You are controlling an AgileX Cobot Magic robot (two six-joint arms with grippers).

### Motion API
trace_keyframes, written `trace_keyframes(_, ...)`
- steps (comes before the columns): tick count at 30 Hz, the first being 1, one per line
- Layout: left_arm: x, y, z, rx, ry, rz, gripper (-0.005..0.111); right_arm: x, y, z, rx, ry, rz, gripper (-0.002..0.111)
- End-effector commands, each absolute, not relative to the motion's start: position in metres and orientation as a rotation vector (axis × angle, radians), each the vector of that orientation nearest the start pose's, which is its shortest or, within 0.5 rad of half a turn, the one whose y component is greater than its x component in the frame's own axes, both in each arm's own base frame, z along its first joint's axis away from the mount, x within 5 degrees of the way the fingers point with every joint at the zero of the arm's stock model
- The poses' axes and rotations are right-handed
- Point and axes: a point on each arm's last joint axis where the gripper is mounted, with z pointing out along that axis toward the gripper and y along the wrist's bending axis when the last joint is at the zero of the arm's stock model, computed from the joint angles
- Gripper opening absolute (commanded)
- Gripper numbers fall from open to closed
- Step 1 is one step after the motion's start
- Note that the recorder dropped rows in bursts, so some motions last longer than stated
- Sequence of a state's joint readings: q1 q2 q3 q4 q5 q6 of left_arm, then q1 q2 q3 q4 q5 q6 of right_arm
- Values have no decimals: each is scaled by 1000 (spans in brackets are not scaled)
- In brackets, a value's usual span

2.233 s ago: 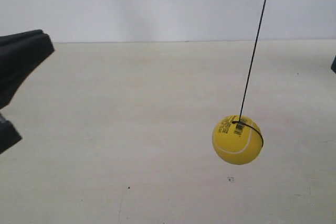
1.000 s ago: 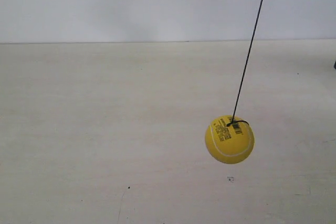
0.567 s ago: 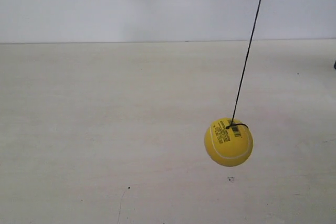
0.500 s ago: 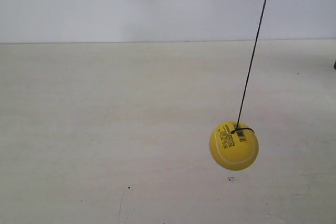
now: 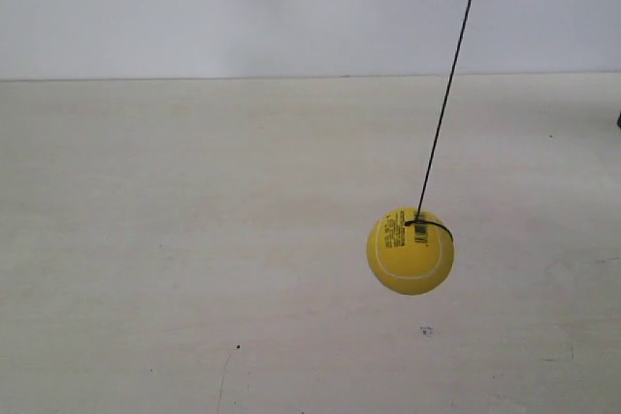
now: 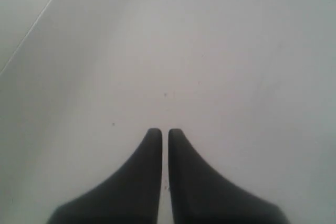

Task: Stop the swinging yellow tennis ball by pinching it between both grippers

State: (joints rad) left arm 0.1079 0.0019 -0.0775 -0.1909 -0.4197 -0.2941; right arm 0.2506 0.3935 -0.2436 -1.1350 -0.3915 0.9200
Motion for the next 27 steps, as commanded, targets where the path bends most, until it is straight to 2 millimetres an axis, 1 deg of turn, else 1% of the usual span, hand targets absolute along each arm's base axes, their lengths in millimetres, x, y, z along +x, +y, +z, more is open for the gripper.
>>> trace_keyframes(1,45,12,248,-375,1019,-285,5,80,53,282,-589,1353,321,0)
trace_keyframes(2,45,12,248,-376,1022,-286,5,80,53,282,-589,1353,321,0)
trace_keyframes(4,49,10,240,-392,1123,-291,5,80,53,282,-589,1353,321,0)
trace_keyframes(15,56,5,206,-437,1503,-293,5,80,53,282,-587,1354,323,0)
trace_keyframes(17,56,5,201,-406,1575,-242,5,80,53,282,-587,1354,323,0)
trace_keyframes(19,56,6,196,-350,1641,-155,5,80,53,282,-587,1354,323,0)
trace_keyframes(24,54,10,189,-246,1734,23,5,80,53,282,-587,1354,323,0)
trace_keyframes(27,53,11,186,-250,1771,37,5,80,53,282,-586,1354,325,0)
